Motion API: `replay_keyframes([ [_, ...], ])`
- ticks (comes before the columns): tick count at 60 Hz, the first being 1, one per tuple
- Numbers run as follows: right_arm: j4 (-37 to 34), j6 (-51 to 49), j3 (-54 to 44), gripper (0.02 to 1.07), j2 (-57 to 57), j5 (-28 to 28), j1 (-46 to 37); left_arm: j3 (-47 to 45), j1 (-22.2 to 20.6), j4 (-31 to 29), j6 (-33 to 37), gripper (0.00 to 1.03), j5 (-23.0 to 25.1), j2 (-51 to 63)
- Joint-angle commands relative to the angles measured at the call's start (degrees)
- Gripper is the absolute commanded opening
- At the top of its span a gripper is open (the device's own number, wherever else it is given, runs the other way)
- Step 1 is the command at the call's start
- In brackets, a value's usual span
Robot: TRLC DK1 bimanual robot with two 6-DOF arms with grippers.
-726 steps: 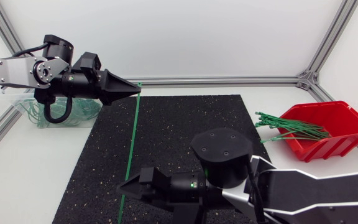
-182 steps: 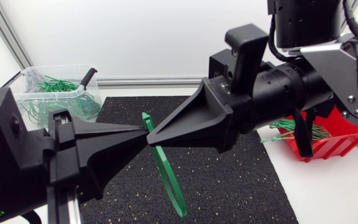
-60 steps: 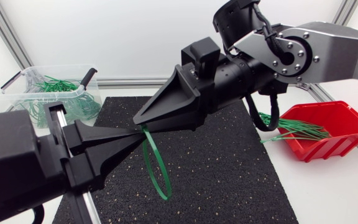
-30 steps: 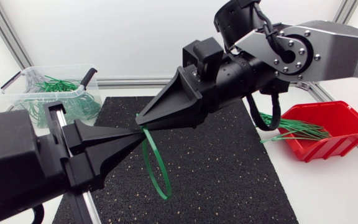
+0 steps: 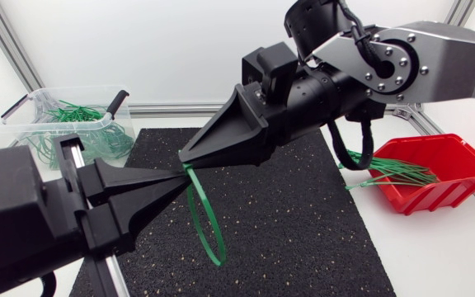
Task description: Take a green cable tie from the red box, thread the tail through the head to close it, then place it in the transparent bin on the left.
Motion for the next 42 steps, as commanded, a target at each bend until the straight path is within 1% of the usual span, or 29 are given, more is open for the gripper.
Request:
replay_keyframes([
  [1, -0.6, -0.9, 1.2, 0.26, 0.0, 0.2, -0.2, -1.4, -0.7, 0.1, 1.2, 0.04, -0.4, -0.9],
  [7, -0.6, -0.9, 1.3, 0.26, 0.0, 0.3, -0.2, -1.7, -1.4, 0.2, 1.2, 0.04, -0.8, -0.8],
  [19, -0.6, -0.9, 1.1, 0.26, -0.2, 0.3, 0.1, -1.7, -1.4, 0.2, 1.2, 0.04, -1.0, -0.9],
  [27, -0.6, -1.2, 0.8, 0.08, -0.4, 0.7, 0.3, -1.8, -1.3, 0.2, 1.2, 0.04, -1.1, -1.0],
  [42, -0.6, -1.1, 0.7, 0.08, -0.5, 1.9, 0.3, -1.7, -1.6, 0.2, 1.2, 0.04, -1.1, -0.9],
])
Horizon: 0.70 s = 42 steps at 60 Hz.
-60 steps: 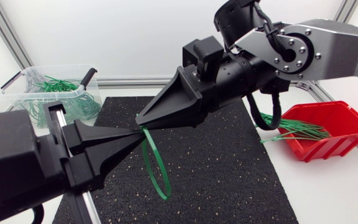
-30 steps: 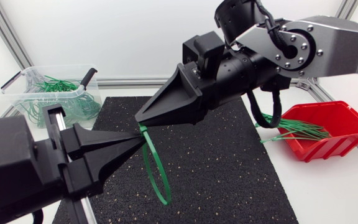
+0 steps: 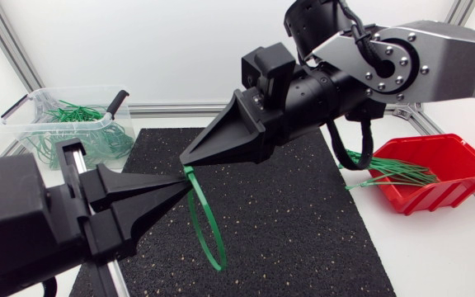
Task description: Take a green cable tie from the red box, thread the tail through the head to close it, then place it in the transparent bin on the left.
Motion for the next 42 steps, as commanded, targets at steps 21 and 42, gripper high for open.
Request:
replay_keyframes([
  [21, 0.5, -0.4, 2.4, 0.08, 5.6, 3.5, -0.5, 0.4, -10.9, 0.9, 1.0, 0.04, -7.0, 1.6],
  [42, 2.4, -0.9, -2.4, 0.65, -2.9, 8.5, -1.8, -0.4, -0.9, 0.4, 2.4, 0.04, -7.2, 0.1],
])
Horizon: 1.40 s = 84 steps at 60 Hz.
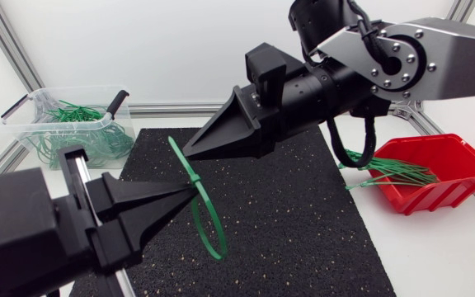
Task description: Take a green cable tie from the red box, thread the tail through the head to close it, then place it in the transparent bin on the left.
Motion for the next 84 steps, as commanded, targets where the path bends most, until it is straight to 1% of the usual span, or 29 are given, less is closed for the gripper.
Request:
replay_keyframes([
  [1, 1.1, -1.2, -2.4, 0.71, -1.5, 2.7, -1.5, -0.2, 4.3, 0.4, 1.6, 0.04, -0.4, -0.3],
  [3, 1.1, -2.1, -2.7, 0.82, -1.3, 5.5, -2.0, 0.0, 6.2, 0.2, 1.6, 0.04, 0.1, -0.1],
  [5, 1.1, -3.7, -3.4, 0.91, -1.1, 8.5, -2.1, 0.2, 9.1, 0.2, 1.6, 0.04, 1.1, 0.1],
  [7, 1.2, -5.4, -4.2, 0.96, -0.9, 11.1, -2.0, 0.4, 12.3, 0.3, 1.6, 0.04, 1.6, 1.1],
  [10, 2.5, -6.5, -5.5, 1.03, -0.5, 15.1, -2.0, 1.0, 16.9, 0.1, 1.6, 0.04, 4.3, 1.6],
  [14, 4.4, -8.8, -6.8, 1.03, 0.5, 21.2, -2.1, 2.3, 23.1, 0.1, 1.3, 0.04, 6.1, 3.6],
  [17, 5.9, -9.8, -7.5, 1.03, 1.5, 24.2, -2.3, 3.8, 27.9, 0.2, 1.3, 0.04, 7.6, 6.1],
  [20, 5.9, -11.2, -7.5, 1.03, 2.7, 26.2, -3.4, 6.1, 34.7, 0.0, 0.3, 0.04, 11.0, 9.1],
  [23, 6.1, -12.6, -7.6, 1.03, 3.3, 28.4, -3.9, 8.0, 40.1, 0.0, -0.7, 0.04, 13.1, 11.6],
  [26, 7.2, -13.7, -8.0, 1.03, 3.6, 32.2, -4.3, 11.1, 46.6, 0.3, -0.9, 0.04, 14.6, 15.6],
  [30, 7.3, -14.7, -8.3, 1.03, 3.7, 34.6, -4.9, 15.7, 51.4, -0.9, -1.6, 0.04, 15.4, 20.7],
  [35, 8.6, -17.8, -9.3, 1.03, 3.3, 41.6, -5.1, 21.5, 58.8, -0.4, -2.2, 0.04, 15.5, 28.0],
  [39, 10.2, -19.1, -10.7, 1.03, 2.1, 44.4, -5.2, 28.0, 62.8, -3.1, -3.5, 0.04, 16.6, 33.5],
  [43, 10.3, -20.5, -11.4, 1.03, 0.5, 47.3, -5.2, 33.6, 67.1, -3.6, -4.2, 0.04, 16.5, 38.5],
  [48, 11.5, -21.6, -12.8, 1.03, -1.8, 49.5, -5.2, 41.1, 69.6, -7.0, -5.2, 0.04, 16.4, 44.2],
  [52, 11.4, -22.0, -13.7, 1.03, -3.3, 49.9, -5.2, 46.1, 72.0, -9.2, -5.8, 0.04, 16.4, 48.3],
  [58, 11.3, -22.1, -15.1, 1.03, -5.0, 50.0, -5.2, 52.7, 73.3, -13.1, -6.9, 0.04, 16.0, 54.8],
  [60, 11.2, -22.1, -15.5, 1.03, -5.5, 50.0, -5.2, 54.2, 73.5, -14.2, -7.1, 0.04, 15.6, 56.9],
  [65, 10.6, -22.2, -16.5, 1.03, -6.9, 50.0, -5.2, 56.9, 73.4, -14.7, -7.1, 0.04, 12.2, 61.8],
  [67, 10.5, -22.2, -16.9, 1.03, -7.4, 50.0, -5.2, 58.5, 73.3, -16.3, -7.1, 0.04, 11.5, 64.2],
  [70, 10.1, -22.3, -17.5, 1.03, -8.1, 50.0, -5.2, 61.9, 73.1, -20.8, -7.2, 0.04, 10.5, 68.6],
  [72, 9.7, -22.6, -17.9, 1.03, -8.5, 50.0, -5.2, 63.2, 73.1, -22.2, -7.7, 0.04, 10.1, 70.5],
  [75, 9.4, -22.8, -18.5, 1.03, -9.3, 50.2, -5.3, 65.4, 72.9, -24.4, -8.3, 0.20, 8.2, 73.5],
  [76, 9.3, -22.9, -18.7, 1.03, -9.6, 50.4, -5.2, 66.5, 72.7, -26.2, -8.2, 0.31, 7.6, 74.7],
  [77, 9.0, -23.0, -18.8, 1.03, -9.9, 50.6, -5.3, 67.2, 72.6, -27.3, -8.1, 0.37, 7.3, 75.3],
  [80, 8.7, -23.3, -19.5, 1.03, -10.8, 51.1, -5.4, 67.9, 72.2, -29.9, -8.1, 0.68, 7.0, 76.4],
  [82, 8.7, -23.7, -19.9, 1.03, -11.4, 51.6, -5.7, 67.0, 71.8, -30.0, -8.1, 0.95, 6.6, 76.1],
  [83, 8.6, -23.8, -20.1, 1.03, -11.7, 51.8, -5.9, 66.4, 71.7, -30.1, -8.1, 1.02, 6.6, 75.5],
  [84, 8.5, -24.2, -20.2, 1.03, -11.8, 52.2, -6.0, 65.7, 71.7, -30.0, -8.2, 1.01, 6.6, 75.0],
])
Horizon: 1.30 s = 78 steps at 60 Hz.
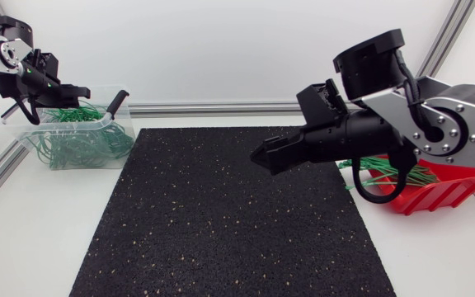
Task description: Take a green cable tie from the red box, thread the tail through the head to close it, then place it in the transparent bin on the left.
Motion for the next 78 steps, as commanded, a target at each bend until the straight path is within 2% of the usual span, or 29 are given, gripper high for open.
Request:
replay_keyframes([
  [1, -1.1, -2.3, -2.0, 1.03, -2.1, 1.6, -1.0, -0.2, -1.2, -0.8, -0.7, 1.00, -0.6, -1.5],
  [5, -1.2, -3.4, -2.8, 1.03, -3.3, 3.6, -1.7, -3.4, -2.1, -0.8, -0.8, 1.00, -0.6, -4.4],
  [11, -1.2, -5.5, -4.7, 1.03, -6.2, 5.6, -4.7, -12.1, -3.6, 3.0, -0.5, 1.00, -1.3, -11.7],
  [18, -1.2, -6.4, -6.8, 1.03, -9.0, 5.8, -9.1, -23.0, -4.7, 10.7, -0.4, 1.00, -1.8, -20.1],
  [26, -0.5, -9.4, -10.8, 1.03, -13.7, 6.4, -14.8, -33.1, -5.5, 12.9, -4.2, 1.00, -1.7, -29.4],
  [40, 2.1, -13.4, -17.6, 1.03, -22.4, 6.7, -24.0, -48.1, -7.8, 19.7, -3.8, 1.00, -1.6, -42.0],
  [59, 7.5, -14.3, -28.4, 1.03, -36.6, 6.7, -32.5, -63.4, -10.0, 22.4, -3.9, 1.00, -1.6, -61.7],
  [74, 11.4, -13.5, -35.7, 1.03, -47.0, 7.3, -34.0, -75.1, -12.0, 23.3, -3.6, 1.00, -1.7, -82.8],
  [78, 11.8, -12.9, -36.9, 1.03, -48.9, 7.9, -33.7, -76.5, -12.0, 23.7, -3.8, 1.00, -1.6, -84.7],
])
